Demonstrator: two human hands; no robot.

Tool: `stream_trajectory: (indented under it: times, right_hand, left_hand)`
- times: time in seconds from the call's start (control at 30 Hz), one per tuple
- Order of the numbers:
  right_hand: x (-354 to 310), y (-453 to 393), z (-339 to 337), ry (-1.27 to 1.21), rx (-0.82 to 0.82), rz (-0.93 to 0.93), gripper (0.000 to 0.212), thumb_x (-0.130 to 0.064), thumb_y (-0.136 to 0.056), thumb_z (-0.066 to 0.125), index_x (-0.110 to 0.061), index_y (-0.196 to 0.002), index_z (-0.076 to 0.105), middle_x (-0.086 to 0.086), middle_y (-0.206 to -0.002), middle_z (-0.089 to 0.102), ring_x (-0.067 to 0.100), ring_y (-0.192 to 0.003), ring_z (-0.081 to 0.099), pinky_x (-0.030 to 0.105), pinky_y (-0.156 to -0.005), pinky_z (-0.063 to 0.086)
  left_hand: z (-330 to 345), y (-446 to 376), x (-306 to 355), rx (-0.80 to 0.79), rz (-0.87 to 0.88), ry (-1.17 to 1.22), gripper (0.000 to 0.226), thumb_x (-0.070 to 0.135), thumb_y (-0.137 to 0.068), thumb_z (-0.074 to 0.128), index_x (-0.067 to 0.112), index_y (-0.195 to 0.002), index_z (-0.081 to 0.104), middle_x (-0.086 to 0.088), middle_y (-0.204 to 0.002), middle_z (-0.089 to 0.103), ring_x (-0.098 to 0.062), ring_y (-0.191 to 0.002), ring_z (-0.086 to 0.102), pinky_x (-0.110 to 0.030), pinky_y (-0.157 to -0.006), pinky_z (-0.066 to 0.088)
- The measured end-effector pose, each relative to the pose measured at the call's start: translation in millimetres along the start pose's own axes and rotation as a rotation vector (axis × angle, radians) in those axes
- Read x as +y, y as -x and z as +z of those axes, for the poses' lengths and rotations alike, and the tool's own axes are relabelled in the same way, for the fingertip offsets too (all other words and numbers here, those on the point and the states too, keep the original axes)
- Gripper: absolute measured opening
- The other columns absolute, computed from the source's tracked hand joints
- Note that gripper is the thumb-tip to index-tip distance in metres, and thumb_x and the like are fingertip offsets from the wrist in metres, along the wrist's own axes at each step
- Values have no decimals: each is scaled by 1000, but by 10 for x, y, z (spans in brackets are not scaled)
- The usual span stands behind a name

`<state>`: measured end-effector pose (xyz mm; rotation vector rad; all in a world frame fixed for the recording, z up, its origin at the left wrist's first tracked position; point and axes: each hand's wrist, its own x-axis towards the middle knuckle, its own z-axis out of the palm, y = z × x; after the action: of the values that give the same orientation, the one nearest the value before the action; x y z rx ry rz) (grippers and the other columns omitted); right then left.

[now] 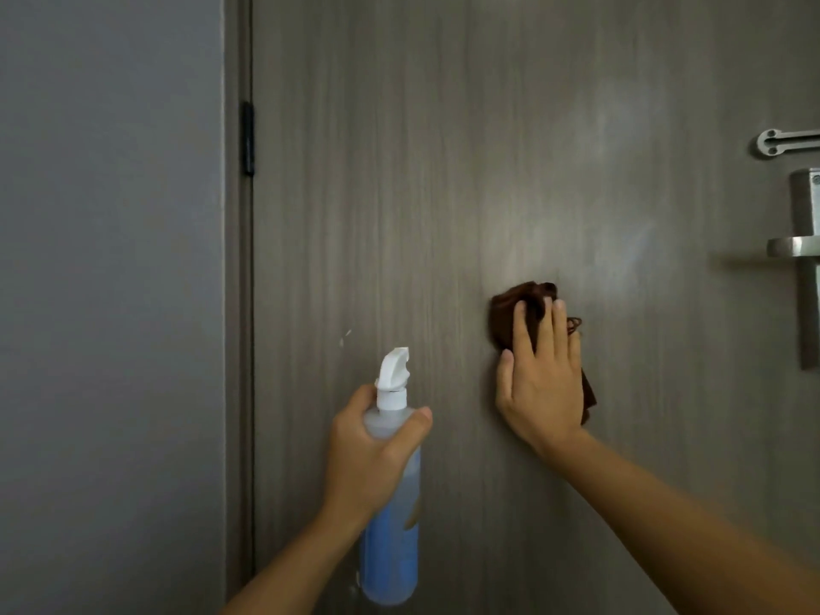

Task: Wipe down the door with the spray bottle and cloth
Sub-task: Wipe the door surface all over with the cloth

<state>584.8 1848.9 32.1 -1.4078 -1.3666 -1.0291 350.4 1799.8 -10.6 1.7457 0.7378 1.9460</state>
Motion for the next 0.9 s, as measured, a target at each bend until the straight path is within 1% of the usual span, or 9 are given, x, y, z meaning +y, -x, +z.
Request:
stream_trajectory:
  times: [0.1, 0.17, 0.2, 0.23, 0.37, 0.43, 0.5, 0.67, 0.9]
  right_hand:
    - [-203, -132, 81, 58, -41, -317, 65, -36, -104, 33, -9, -162, 24, 25, -167, 18, 38, -158, 7, 52, -128, 10]
    - [-182, -305, 69, 119, -68, -570, 64, -37, -103, 33, -11, -161, 27, 23, -167, 21, 37, -157, 11, 51, -128, 13]
    - [-181, -409, 42, 133, -73, -625, 63, -38, -103, 33, -13, -161, 28, 21, -167, 21, 35, -157, 13, 50, -128, 15]
    - [-208, -509, 11, 133, -70, -615, 63, -39, -104, 32, -14, -161, 28, 20, -168, 21, 33, -157, 13, 49, -128, 15]
    - [-652, -757, -16, 39, -21, -286, 63, -35, -107, 35, -12, -163, 21, 20, -169, 14, 33, -158, 5, 47, -128, 7]
    - [-922, -815, 21, -6, -21, -205, 64, -35, -106, 37, -11, -163, 20, 20, -169, 14, 33, -158, 3, 49, -128, 6]
    - [-1098, -844, 66, -20, -40, -225, 65, -38, -106, 36, -11, -163, 20, 20, -169, 13, 33, -159, 2, 49, -129, 5]
    - [-1122, -863, 110, 2, -78, -385, 71, -45, -104, 37, -15, -164, 14, 18, -170, 8, 32, -159, -2, 48, -129, 1]
    - [-1075, -952, 96, 37, -91, -440, 67, -48, -106, 28, -15, -164, 17, 18, -170, 11, 30, -159, -1, 47, -129, 3]
  left_hand:
    - [-145, -10, -9, 9, -9, -17, 34, 42, -73, 82, 14, -88, 70, -8, -75, 71, -27, -69, 70, -38, -63, 58]
    - [-257, -12, -14, 7, -7, -14, 35, 44, -74, 81, 14, -88, 70, -6, -74, 70, -20, -67, 69, -31, -62, 57]
    - [-322, -24, -16, 11, -6, -13, 36, 45, -74, 81, 14, -88, 69, -6, -73, 69, -19, -66, 69, -30, -61, 57]
    - [-390, -46, -17, 17, -4, -13, 35, 44, -74, 81, 13, -87, 69, -6, -73, 69, -18, -65, 68, -29, -61, 56]
    - [-588, -197, -6, 68, -14, -11, 42, 47, -69, 81, 10, -84, 67, -8, -70, 67, -18, -63, 65, -31, -60, 54]
    - [-618, -269, -3, 97, -30, -12, 40, 45, -68, 82, 11, -82, 67, -6, -69, 67, -17, -63, 65, -33, -60, 53]
    - [-636, -325, -13, 107, -41, -14, 32, 39, -71, 82, 12, -82, 67, -8, -69, 66, -16, -63, 64, -33, -61, 53]
    - [-712, -396, -93, 91, -85, -25, 39, 46, -67, 80, 12, -82, 68, -5, -69, 67, -16, -64, 65, -36, -63, 53]
    - [-798, -444, -87, 74, -110, -22, 48, 49, -67, 79, 6, -86, 68, -20, -78, 69, -27, -69, 68, -41, -66, 55]
